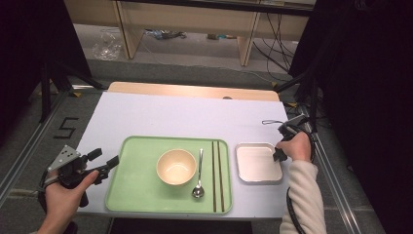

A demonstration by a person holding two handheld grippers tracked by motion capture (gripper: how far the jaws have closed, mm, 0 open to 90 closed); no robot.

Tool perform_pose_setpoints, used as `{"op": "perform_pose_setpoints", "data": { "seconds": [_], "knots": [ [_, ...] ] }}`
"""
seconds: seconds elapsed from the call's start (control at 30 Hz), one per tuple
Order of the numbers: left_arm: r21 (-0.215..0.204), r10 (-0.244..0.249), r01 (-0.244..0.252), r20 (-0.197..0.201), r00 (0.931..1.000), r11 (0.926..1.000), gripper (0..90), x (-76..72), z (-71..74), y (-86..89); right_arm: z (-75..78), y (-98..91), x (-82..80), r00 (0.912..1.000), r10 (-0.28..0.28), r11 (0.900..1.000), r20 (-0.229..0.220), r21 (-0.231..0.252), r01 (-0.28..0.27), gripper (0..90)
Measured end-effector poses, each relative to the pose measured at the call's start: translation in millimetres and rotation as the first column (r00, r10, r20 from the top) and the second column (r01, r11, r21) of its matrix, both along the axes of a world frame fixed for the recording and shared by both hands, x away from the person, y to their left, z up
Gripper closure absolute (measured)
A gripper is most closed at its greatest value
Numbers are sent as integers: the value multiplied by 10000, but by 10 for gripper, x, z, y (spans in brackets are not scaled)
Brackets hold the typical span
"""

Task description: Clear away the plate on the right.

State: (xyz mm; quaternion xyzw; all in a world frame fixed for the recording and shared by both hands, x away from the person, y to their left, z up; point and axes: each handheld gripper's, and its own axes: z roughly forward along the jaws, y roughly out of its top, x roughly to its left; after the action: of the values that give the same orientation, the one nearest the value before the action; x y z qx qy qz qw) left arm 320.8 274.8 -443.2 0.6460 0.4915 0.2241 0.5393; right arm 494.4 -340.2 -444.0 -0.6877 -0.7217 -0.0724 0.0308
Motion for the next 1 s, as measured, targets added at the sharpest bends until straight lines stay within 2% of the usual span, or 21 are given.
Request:
{"op": "perform_pose_setpoints", "data": {
  "seconds": [0.07,0.13,0.17,0.27,0.33,0.4,0.43,0.47,0.53,0.57,0.6,0.63,0.67,0.7,0.73,0.8,0.87,0.9,0.93,0.97,1.0],
  "knots": [
    [0,-1,1,6,10000,10000,231,0,1,1,-15,-23,8,9990,408,9992,170,19,-409,736],
    [11,6,-6,16,10000,10000,231,0,3,2,1,7,9,10000,19,10000,-27,41,-19,745],
    [7,6,-6,12,10000,10000,231,0,2,2,3,3,13,9999,36,10000,-166,63,-35,755],
    [8,7,-7,8,10000,10000,231,2,2,2,-48,-52,26,9985,544,9981,25,295,-544,779],
    [12,-1,1,8,10000,10000,231,2,2,0,-51,-46,16,9995,298,9990,44,320,-299,797],
    [19,3,-3,20,10000,10000,230,1,3,1,-37,-63,28,9989,423,9984,-210,372,-415,819],
    [29,4,-5,25,10000,10000,230,0,4,2,-16,-24,23,9985,-252,9984,-491,487,276,832],
    [32,4,-4,29,10000,10000,230,-1,6,3,-24,-60,29,9993,162,9991,-324,386,-150,854],
    [34,10,-10,33,10000,10000,229,-2,7,2,-56,-97,21,9997,238,9992,107,331,-241,864],
    [37,4,-4,33,10000,10000,230,-2,7,2,-48,-98,29,9999,145,9989,-63,436,-142,865],
    [41,-2,2,29,10000,10000,230,-2,6,2,-43,-93,28,9999,98,9992,-72,394,-95,866],
    [35,-6,6,28,10000,10000,230,-1,6,1,-62,-95,18,9996,222,9993,196,302,-228,867],
    [37,-3,3,27,10000,10000,229,-1,6,1,-44,-86,19,10000,92,9995,17,296,-92,868],
    [38,-2,2,24,10000,10000,230,-2,7,2,-43,-104,20,9995,298,9992,58,281,-300,871],
    [33,3,-3,28,10000,10000,230,-2,7,1,-24,-100,26,9997,208,9989,-99,421,-204,874],
    [30,1,-1,26,10000,10000,230,-1,6,1,54,-46,11,9937,-804,9943,-781,635,855,884],
    [32,-7,7,25,10000,10000,230,-1,6,0,64,-99,1,9994,-257,9966,-246,779,276,893],
    [38,-7,7,25,10000,10000,230,-2,7,0,94,-119,0,9996,16,9961,-289,880,10,898],
    [34,-4,4,30,10000,10000,230,-3,8,0,112,-112,-8,9994,-203,9947,-268,1000,229,898],
    [25,-3,2,34,10000,10000,230,-3,8,0,151,-76,-16,9962,-692,9925,-534,976,742,898],
    [15,10,-10,47,10000,10000,230,-1,7,0,142,-68,-27,9968,-732,9925,-323,958,760,898]
  ]
}}
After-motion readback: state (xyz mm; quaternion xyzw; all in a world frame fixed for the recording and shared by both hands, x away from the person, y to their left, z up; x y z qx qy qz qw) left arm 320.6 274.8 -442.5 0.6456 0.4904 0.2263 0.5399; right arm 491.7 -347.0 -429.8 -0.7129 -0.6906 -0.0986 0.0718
